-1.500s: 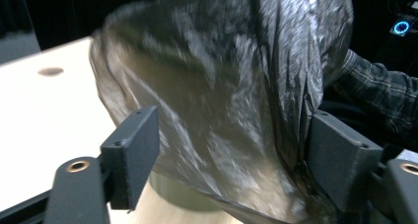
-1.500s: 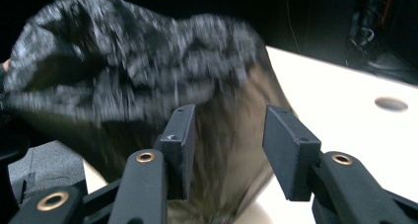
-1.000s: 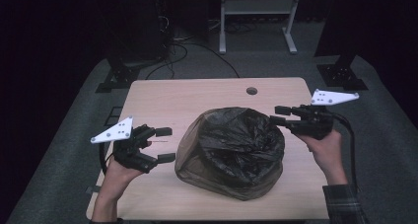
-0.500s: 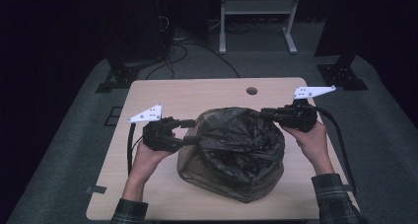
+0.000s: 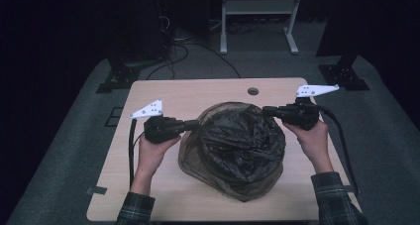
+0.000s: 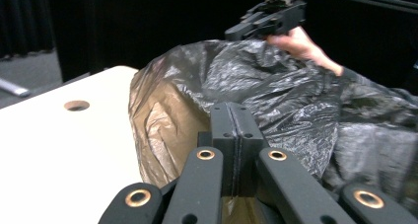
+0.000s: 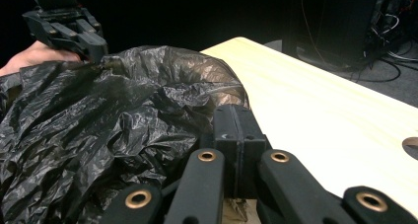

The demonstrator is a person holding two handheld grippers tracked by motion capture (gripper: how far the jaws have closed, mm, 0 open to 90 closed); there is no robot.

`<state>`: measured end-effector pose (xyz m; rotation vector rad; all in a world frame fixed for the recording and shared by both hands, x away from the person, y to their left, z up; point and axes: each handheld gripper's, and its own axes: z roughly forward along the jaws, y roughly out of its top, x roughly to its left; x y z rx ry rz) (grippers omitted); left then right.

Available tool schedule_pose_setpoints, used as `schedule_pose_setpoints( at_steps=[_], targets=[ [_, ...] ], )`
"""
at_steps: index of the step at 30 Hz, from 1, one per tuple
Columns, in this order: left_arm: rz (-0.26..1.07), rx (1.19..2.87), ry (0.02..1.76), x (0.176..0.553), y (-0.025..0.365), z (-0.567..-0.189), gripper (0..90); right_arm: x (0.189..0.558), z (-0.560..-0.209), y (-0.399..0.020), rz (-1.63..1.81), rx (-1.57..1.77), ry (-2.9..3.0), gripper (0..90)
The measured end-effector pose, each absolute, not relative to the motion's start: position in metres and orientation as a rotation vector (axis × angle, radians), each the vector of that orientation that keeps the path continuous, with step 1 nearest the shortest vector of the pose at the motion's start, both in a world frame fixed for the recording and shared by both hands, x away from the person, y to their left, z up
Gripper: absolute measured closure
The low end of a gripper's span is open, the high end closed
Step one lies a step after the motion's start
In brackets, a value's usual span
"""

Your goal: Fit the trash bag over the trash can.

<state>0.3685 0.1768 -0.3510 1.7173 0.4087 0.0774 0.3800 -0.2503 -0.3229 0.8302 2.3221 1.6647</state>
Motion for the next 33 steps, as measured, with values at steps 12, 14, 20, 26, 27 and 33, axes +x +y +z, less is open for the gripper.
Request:
schedule_pose_setpoints(
  at_steps=[12, 14, 20, 26, 27, 33],
  targets=[
    [0.133, 1.769, 0.551, 0.394, 0.186, -0.368, 89.9, 0.405, -0.33, -0.243, 1.647, 0.907, 2.296, 90.0],
    [0.131, 1.785, 0.565, 0.398, 0.185, -0.372, 89.9, 0.411, -0.334, -0.24, 1.628, 0.924, 2.301, 90.0],
    [0.109, 1.838, 0.581, 0.4, 0.18, -0.391, 89.9, 0.419, -0.345, -0.235, 1.561, 0.947, 2.332, 90.0],
    [0.096, 1.871, 0.585, 0.398, 0.178, -0.401, 89.8, 0.421, -0.356, -0.234, 1.525, 0.972, 2.349, 90.0],
    [0.097, 1.865, 0.582, 0.398, 0.178, -0.4, 89.8, 0.421, -0.357, -0.235, 1.524, 0.974, 2.35, 90.0],
    [0.108, 1.797, 0.554, 0.391, 0.185, -0.385, 68.0, 0.417, -0.353, -0.241, 1.544, 0.959, 2.319, 74.8]
  ],
)
